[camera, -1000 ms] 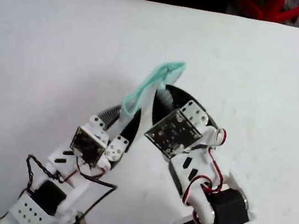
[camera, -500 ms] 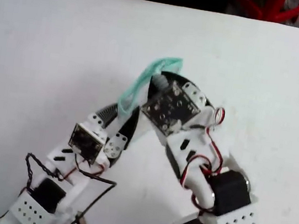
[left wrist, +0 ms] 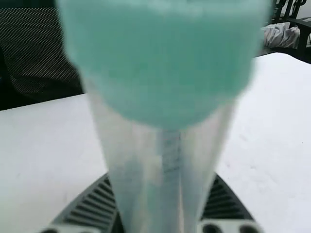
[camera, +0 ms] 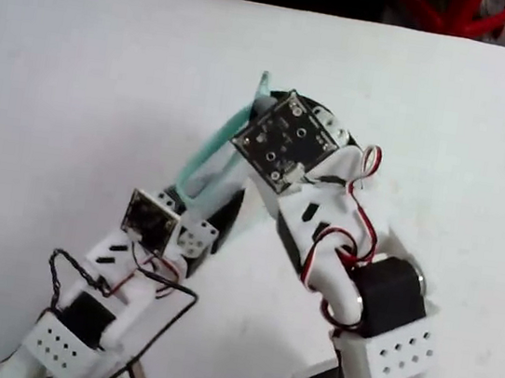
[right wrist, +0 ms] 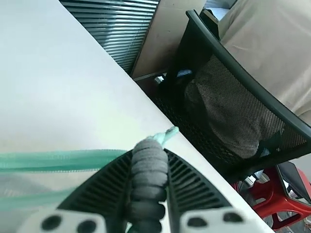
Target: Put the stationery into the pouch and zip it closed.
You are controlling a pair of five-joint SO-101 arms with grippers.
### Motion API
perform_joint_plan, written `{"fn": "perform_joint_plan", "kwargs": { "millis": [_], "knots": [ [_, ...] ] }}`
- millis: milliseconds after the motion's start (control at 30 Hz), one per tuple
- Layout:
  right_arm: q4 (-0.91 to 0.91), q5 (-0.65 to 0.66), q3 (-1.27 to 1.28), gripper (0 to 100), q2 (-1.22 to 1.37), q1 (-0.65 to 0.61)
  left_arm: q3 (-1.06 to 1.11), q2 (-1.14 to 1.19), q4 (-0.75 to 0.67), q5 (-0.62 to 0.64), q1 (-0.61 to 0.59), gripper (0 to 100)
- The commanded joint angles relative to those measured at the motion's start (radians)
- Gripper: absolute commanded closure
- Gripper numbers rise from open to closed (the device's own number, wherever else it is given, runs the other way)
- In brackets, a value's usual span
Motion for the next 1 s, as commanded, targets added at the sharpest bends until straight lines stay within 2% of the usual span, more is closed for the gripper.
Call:
{"fn": "perform_joint_plan", "kwargs": {
  "millis": [0, 167, 533, 833, 967],
  "knots": [
    [0.042, -0.008, -0.104, 98.0, 0.001, -0.033, -0.081, -0.01, -0.012, 0.012, 0.008, 89],
    [0.076, -0.008, -0.089, 98.0, 0.002, -0.027, -0.101, -0.01, -0.011, 0.009, 0.071, 98],
    [0.12, -0.006, 0.095, 97.9, -0.008, -0.042, -0.115, -0.01, 0.014, 0.009, 0.051, 98],
    [0.331, -0.008, 0.075, 97.9, -0.088, -0.275, -0.115, -0.01, 0.009, 0.009, 0.013, 98],
    [0.39, -0.008, 0.078, 97.9, -0.114, -0.318, -0.115, -0.01, 0.011, 0.009, 0.013, 98]
  ]
}}
